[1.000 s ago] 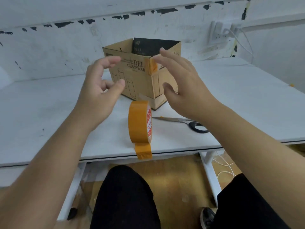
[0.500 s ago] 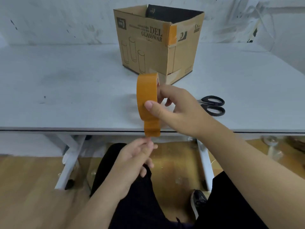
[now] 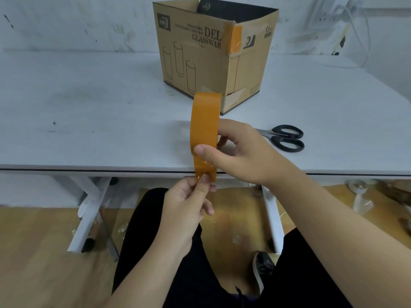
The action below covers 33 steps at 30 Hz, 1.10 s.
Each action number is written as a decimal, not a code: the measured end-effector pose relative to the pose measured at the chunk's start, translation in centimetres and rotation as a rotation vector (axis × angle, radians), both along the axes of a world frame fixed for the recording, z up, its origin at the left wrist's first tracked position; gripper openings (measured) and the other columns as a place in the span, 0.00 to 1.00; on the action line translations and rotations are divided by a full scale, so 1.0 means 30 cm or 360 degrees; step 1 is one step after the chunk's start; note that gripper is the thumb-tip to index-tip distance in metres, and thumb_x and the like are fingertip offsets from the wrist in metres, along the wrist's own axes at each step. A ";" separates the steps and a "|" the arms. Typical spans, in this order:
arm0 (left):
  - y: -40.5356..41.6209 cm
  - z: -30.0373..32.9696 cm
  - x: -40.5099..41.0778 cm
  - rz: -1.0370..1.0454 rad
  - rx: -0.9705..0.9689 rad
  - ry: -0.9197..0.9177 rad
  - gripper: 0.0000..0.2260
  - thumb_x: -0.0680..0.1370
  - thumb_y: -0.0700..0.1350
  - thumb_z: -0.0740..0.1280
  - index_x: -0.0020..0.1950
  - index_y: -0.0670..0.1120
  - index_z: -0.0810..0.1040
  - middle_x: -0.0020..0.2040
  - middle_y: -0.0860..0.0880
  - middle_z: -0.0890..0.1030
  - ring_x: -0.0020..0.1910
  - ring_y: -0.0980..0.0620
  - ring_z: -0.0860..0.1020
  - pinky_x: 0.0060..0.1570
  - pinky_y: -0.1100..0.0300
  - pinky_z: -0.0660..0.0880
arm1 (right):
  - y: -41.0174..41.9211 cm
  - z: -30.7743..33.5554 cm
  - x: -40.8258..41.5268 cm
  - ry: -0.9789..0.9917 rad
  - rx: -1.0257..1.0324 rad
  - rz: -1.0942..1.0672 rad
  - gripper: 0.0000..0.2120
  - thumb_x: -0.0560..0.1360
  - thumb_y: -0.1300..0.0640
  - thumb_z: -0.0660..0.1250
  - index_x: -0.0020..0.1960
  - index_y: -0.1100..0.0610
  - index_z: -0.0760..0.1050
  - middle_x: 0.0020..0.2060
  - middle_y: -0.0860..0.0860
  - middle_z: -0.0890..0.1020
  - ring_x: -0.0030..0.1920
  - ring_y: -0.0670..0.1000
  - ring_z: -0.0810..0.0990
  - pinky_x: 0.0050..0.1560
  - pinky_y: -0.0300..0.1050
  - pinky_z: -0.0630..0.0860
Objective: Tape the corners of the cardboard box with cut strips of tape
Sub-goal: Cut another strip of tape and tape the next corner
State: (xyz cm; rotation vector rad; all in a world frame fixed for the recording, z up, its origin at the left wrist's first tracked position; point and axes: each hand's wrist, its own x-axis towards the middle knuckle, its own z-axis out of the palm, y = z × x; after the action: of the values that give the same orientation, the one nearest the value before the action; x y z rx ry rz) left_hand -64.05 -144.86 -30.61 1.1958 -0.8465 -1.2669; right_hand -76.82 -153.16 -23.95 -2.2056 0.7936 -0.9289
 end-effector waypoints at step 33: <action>0.153 -0.053 0.017 0.0109 0.0007 -0.0106 0.13 0.69 0.58 0.68 0.35 0.48 0.80 0.25 0.47 0.76 0.19 0.57 0.70 0.22 0.68 0.65 | 0.011 0.001 -0.001 0.0043 -0.0119 0.0141 0.10 0.79 0.55 0.64 0.43 0.61 0.75 0.39 0.54 0.77 0.41 0.53 0.77 0.45 0.53 0.74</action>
State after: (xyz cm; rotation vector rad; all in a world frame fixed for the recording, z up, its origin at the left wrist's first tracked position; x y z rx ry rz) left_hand -63.53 -140.27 -32.21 1.2662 -0.8444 -1.1795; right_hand -76.85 -152.82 -23.94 -2.3023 0.6776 -0.9006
